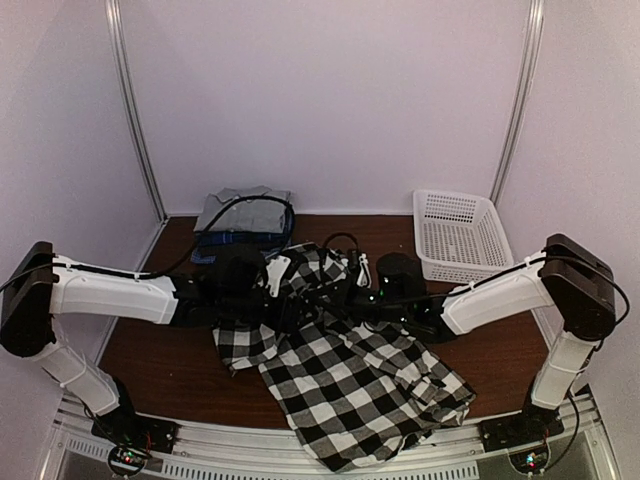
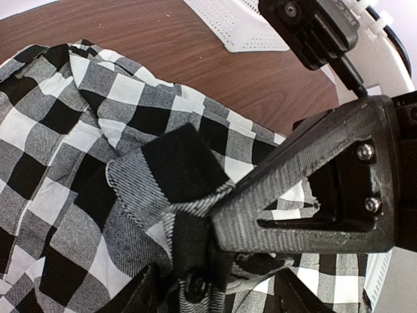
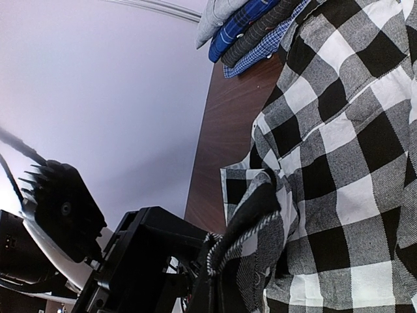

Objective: Fold and stack the long sleeve shirts

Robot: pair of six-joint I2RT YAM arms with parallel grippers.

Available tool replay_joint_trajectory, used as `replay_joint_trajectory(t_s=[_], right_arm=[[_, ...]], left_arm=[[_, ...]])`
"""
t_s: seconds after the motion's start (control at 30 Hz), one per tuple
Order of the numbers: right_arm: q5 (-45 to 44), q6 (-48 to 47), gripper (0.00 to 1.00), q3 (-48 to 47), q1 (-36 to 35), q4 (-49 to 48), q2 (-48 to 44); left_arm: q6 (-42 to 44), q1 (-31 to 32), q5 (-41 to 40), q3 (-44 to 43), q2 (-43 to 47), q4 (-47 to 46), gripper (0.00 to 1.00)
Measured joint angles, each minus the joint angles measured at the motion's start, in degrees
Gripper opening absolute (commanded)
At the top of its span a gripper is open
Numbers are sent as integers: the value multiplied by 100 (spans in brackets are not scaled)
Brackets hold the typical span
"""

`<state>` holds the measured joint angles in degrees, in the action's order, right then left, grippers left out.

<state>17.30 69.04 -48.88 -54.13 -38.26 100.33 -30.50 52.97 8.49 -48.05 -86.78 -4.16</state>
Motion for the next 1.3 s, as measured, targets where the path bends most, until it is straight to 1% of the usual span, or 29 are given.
replay_joint_trajectory(t_s=[0.07,0.2,0.27,0.37,0.43,0.47,0.57,0.67,0.77,0.9,1.0,1.1,1.3], right_arm=[[0,-31,0,-37,0,90,-2],[-4,-74,0,-76,0,234,-26],[-11,-101,0,-83,0,297,-48],[-17,-149,0,-151,-2,424,-59],[-28,-186,0,-186,-2,490,-70],[-48,-197,1,-192,-11,527,-79],[-83,-299,8,-227,-22,632,-83],[-140,-457,22,-227,-28,852,-201],[-267,-656,35,-190,-61,1119,-479],[-625,-1086,46,-131,-219,1698,-964],[-970,-1370,48,-131,-560,2236,-1261],[-1351,-1589,48,-122,-1165,2815,-1517],[-2214,-1578,46,-144,-2752,4192,-1766]], left_arm=[[0,0,-81,0,0,11,57],[-11,0,-203,-4,-4,61,47],[-24,2,-236,-11,-15,90,36],[-39,13,-332,-31,-63,122,13],[-107,24,-402,-39,-68,133,0],[-118,28,-450,-46,-68,129,0],[-203,59,-629,-70,-68,179,0],[-356,90,-973,-136,-37,363,0],[-511,57,-1530,-144,184,789,0],[-704,-15,-2070,-308,603,1377,0],[-881,-140,-2299,-542,874,1751,0],[-1001,-273,-2402,-686,1078,2004,0],[-1165,-431,-2406,-776,1200,2500,0]])
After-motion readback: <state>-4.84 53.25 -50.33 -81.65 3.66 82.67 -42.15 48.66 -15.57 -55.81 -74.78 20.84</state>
